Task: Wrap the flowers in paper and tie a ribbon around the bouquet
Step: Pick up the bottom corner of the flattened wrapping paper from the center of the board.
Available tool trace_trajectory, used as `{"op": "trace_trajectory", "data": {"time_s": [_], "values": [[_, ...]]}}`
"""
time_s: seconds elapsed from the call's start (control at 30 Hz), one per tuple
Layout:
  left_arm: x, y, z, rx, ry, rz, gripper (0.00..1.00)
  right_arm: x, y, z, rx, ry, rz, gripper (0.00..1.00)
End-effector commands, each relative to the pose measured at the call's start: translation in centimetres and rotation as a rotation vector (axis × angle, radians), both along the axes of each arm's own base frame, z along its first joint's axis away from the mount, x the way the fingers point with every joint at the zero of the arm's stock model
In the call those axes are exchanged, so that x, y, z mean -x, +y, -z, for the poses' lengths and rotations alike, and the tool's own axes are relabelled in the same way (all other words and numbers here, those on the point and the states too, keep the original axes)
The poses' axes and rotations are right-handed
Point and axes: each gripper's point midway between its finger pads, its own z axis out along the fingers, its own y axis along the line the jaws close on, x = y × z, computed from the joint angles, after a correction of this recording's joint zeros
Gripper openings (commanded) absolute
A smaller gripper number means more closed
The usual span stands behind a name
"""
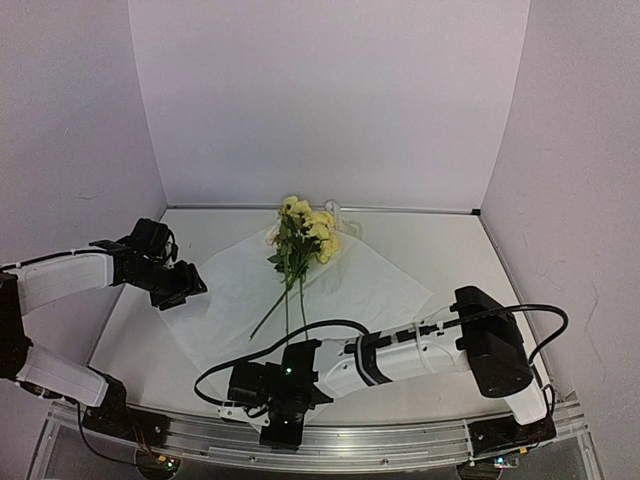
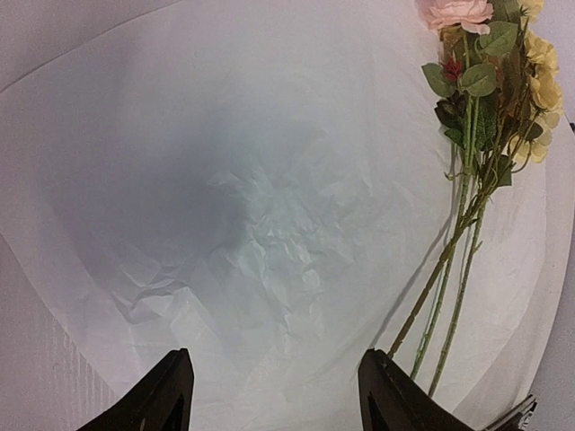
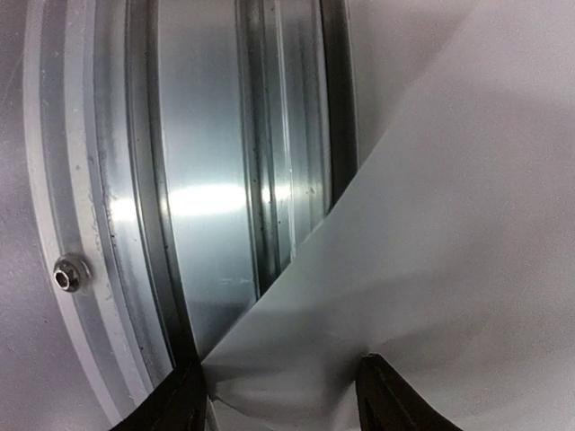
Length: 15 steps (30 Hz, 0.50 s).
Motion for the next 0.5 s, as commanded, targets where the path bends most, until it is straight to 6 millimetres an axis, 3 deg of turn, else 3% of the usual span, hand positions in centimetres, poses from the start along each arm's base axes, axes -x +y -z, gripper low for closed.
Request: {"op": "trace_trajectory", "data": {"time_s": [0.0,0.17,0.47], "values": [[-0.7,-0.2,-0.7,0.004,-0.025,0.017,0.65,-0.7,0.3,-0.7,0.001,-0.039,0.014,0.44],[-1.0,-0.4,-1.0,0.012,-0.030,0.025,0.65,-0.7,0.3,-2.4,-0.016,-0.033,-0.003,0.28],[-1.2,-0.8,-1.2,0.015,-0.031,0.044,0.65,-0.7,0.2,-3.7,-0.020,0.075,0.050,0.24]]}}
